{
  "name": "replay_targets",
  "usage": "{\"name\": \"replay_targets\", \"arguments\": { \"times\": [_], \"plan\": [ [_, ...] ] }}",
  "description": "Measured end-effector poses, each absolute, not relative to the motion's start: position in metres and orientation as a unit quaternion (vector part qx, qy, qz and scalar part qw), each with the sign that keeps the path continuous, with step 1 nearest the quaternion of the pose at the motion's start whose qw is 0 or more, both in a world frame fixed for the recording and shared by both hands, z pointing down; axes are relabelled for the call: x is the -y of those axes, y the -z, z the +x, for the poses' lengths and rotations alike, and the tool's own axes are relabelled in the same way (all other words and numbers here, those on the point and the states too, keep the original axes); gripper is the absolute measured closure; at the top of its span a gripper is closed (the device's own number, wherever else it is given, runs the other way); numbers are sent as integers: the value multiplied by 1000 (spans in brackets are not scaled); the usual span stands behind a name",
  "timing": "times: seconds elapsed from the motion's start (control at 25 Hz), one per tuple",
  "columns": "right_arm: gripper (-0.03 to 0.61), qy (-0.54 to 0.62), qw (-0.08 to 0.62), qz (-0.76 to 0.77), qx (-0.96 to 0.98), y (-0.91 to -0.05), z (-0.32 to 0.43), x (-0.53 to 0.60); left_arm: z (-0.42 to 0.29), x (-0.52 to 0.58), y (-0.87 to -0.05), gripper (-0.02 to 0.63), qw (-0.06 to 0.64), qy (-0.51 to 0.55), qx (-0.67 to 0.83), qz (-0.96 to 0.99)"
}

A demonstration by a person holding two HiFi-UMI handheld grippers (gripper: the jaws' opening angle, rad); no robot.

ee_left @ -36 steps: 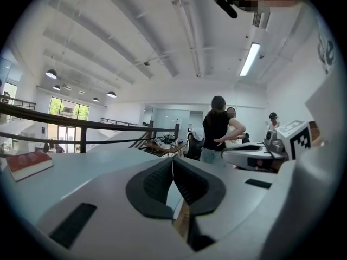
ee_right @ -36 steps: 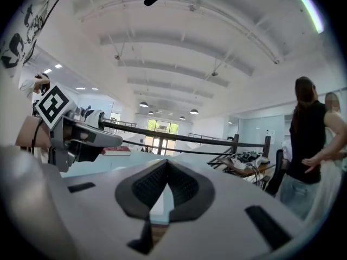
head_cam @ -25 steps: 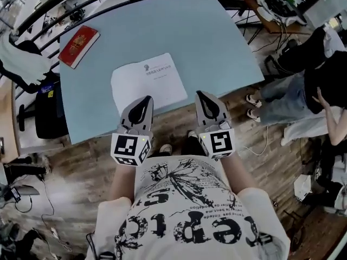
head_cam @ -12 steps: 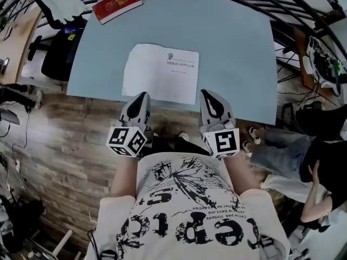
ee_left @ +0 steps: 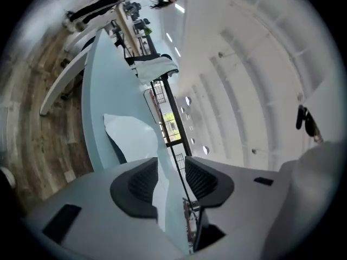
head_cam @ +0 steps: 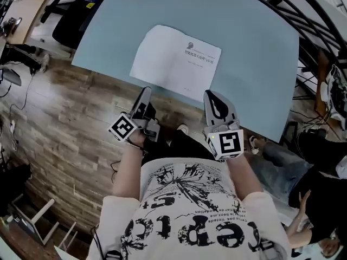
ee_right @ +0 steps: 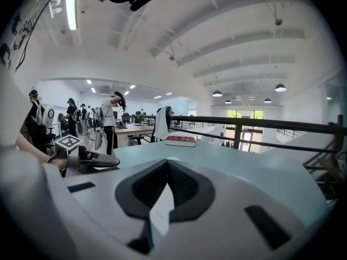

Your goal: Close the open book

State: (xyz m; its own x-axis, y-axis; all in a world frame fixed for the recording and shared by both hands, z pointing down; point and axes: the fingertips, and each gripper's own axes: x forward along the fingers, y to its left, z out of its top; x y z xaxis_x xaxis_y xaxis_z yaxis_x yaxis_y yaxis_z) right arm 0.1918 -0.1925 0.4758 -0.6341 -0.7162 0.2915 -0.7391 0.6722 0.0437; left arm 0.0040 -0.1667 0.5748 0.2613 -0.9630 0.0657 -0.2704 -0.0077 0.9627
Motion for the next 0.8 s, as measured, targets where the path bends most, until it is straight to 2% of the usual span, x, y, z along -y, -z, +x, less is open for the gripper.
{"name": "replay_targets", "arguments": {
  "times": [0.16, 0.32, 0.68, 0.8],
  "plan": [
    [569, -54, 150, 395, 905, -491, 186, 198, -3, 175, -597, 423, 534, 426, 467, 562],
    [569, -65, 152, 405, 899, -500, 190, 200, -5, 185, -627, 399, 553, 432, 466, 538],
    [569, -86, 144, 422, 891, -516, 197, 200, -16, 205, -655, 393, 563, 426, 491, 510],
    [569, -89, 146, 424, 889, -520, 197, 201, -21, 213, -652, 394, 568, 458, 477, 489]
  ]
}}
